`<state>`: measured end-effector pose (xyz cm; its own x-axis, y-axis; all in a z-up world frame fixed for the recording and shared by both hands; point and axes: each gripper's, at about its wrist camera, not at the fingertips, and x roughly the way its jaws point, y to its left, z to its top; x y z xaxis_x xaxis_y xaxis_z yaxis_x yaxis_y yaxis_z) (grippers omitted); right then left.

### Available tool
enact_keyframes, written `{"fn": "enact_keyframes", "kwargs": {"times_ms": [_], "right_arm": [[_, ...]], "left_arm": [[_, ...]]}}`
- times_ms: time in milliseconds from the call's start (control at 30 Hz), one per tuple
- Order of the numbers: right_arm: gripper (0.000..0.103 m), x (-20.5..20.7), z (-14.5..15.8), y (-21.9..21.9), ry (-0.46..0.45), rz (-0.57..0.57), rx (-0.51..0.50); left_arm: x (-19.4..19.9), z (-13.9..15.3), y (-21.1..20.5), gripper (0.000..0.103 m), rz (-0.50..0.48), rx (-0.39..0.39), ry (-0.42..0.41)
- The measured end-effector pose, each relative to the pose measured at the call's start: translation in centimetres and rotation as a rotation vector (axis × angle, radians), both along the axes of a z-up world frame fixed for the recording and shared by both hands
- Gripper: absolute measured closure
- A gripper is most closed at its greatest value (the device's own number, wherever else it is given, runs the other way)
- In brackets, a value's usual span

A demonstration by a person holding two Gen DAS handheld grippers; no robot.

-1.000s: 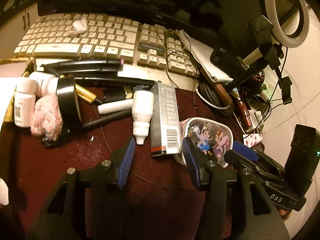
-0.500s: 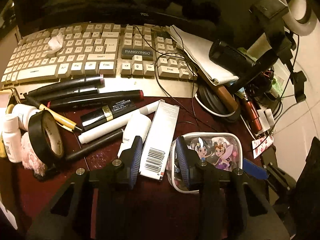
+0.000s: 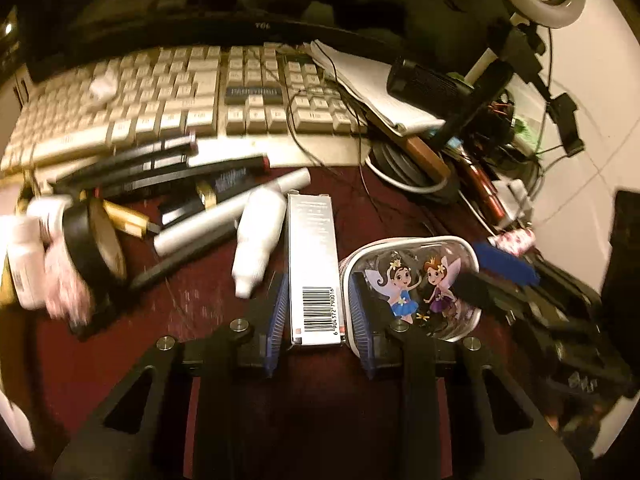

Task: Organize objects
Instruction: 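Grasp the silver barcode box with the left tool while the right tool grasps the clear fairy pouch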

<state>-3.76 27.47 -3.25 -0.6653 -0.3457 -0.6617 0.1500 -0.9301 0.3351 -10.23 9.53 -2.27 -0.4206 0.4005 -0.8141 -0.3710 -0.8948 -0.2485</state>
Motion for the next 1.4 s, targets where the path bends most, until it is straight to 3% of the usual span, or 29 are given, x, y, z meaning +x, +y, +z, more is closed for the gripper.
{"fn": "enact_keyframes", "kwargs": {"times_ms": [233, 433, 500, 633, 800, 900, 1167, 1400], "right_arm": [[0.045, -2.3, -0.1, -2.0, -0.022, 0.085, 0.042], [0.045, 0.0, -0.4, -3.7, -0.036, 0.199, 0.149], [0.045, 0.8, -0.6, -4.0, -0.050, 0.240, 0.148], [0.045, 2.4, -0.6, -5.8, -0.040, 0.274, 0.243], [0.038, 2.8, -0.8, -8.2, -0.017, 0.311, 0.342], [0.038, 3.3, -0.8, -8.9, 0.013, 0.317, 0.394], [0.037, 4.1, -0.7, -9.5, 0.038, 0.361, 0.452], [0.033, 4.7, -0.5, -8.8, 0.027, 0.374, 0.406]], "left_arm": [[2.7, -0.2, -1.3, 0.075, -0.005, 0.021, -0.043], [2.5, 0.4, -2.5, 0.073, 0.025, 0.074, -0.040], [2.1, 0.7, -2.3, 0.073, 0.034, 0.057, -0.023], [0.6, 0.7, -1.0, 0.073, 0.026, 0.034, -0.025], [-0.3, 0.5, 0.6, 0.073, 0.040, -0.088, 0.022], [-0.3, 0.0, 0.0, 0.073, 0.039, -0.103, 0.003], [-0.2, -0.3, -1.6, 0.071, 0.056, -0.011, -0.050], [0.3, -0.3, -1.7, 0.074, 0.052, 0.018, -0.040]]}}
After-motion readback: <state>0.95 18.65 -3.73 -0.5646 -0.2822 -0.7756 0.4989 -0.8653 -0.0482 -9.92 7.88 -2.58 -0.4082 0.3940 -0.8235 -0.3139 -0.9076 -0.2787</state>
